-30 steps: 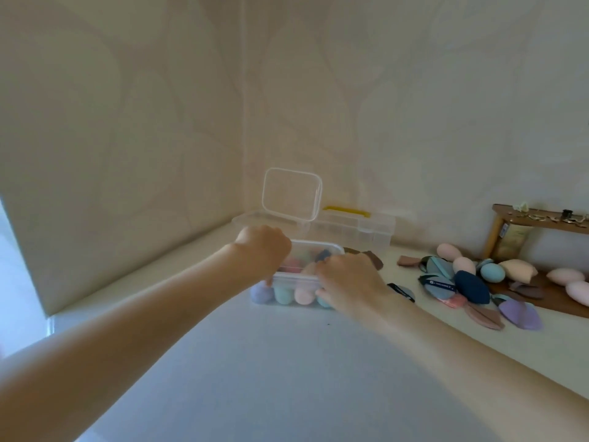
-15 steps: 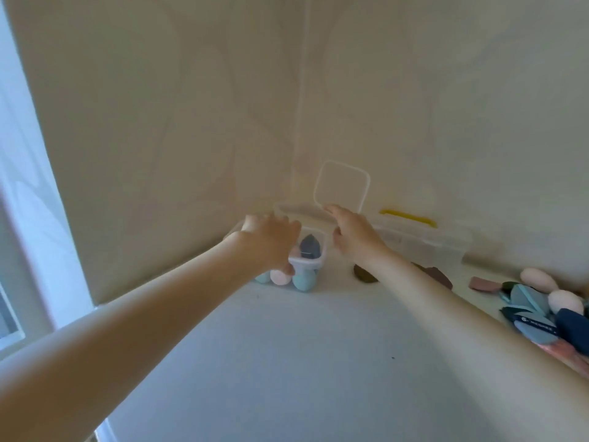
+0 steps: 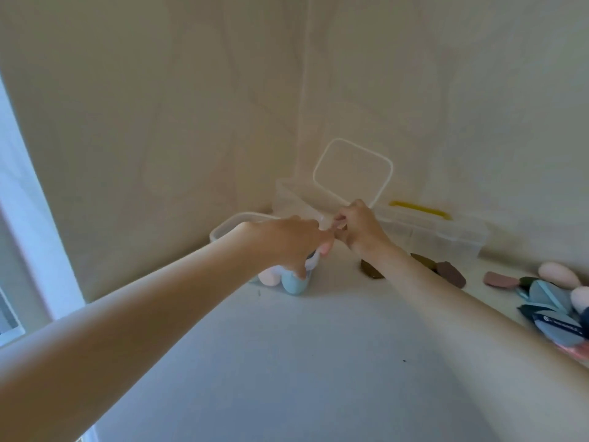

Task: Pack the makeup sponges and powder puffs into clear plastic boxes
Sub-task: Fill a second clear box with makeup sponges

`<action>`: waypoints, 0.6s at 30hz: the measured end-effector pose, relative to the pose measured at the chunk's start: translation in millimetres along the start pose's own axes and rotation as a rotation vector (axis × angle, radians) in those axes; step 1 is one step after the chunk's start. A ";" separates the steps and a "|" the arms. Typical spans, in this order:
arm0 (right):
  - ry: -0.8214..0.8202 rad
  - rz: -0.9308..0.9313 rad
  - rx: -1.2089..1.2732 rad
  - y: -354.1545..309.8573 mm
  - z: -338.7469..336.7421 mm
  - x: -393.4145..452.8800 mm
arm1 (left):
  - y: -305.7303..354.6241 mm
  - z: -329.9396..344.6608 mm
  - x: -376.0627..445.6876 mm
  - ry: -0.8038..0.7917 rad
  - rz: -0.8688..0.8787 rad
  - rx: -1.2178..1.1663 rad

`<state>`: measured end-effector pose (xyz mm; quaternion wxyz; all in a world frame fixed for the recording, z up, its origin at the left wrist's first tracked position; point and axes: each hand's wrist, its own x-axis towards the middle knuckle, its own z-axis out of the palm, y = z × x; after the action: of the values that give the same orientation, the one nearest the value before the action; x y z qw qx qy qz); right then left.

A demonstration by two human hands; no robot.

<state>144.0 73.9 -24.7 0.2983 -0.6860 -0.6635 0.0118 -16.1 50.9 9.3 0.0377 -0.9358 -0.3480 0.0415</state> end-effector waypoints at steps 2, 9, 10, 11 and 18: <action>0.058 -0.040 -0.033 -2.7 -18.8 -4.2 | -2.4 0.3 2.9 -0.002 0.003 0.013; 0.061 -0.045 -0.212 33.3 -106.6 -43.8 | -2.2 10.6 37.4 0.101 -0.123 0.069; 0.037 -0.039 -0.224 40.1 -116.2 -51.9 | 1.9 9.0 40.0 0.155 -0.135 0.081; 0.010 -0.037 -0.228 45.9 -126.0 -61.1 | 8.0 5.7 40.9 0.250 -0.136 0.070; -0.116 -0.004 -0.133 78.5 -155.2 -132.1 | 65.4 -21.1 42.3 0.789 0.160 -0.162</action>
<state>263.1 -103.8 19.4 0.2130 -0.7010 -0.6806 0.0067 60.4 28.3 21.5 0.0912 -0.9039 -0.2351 -0.3454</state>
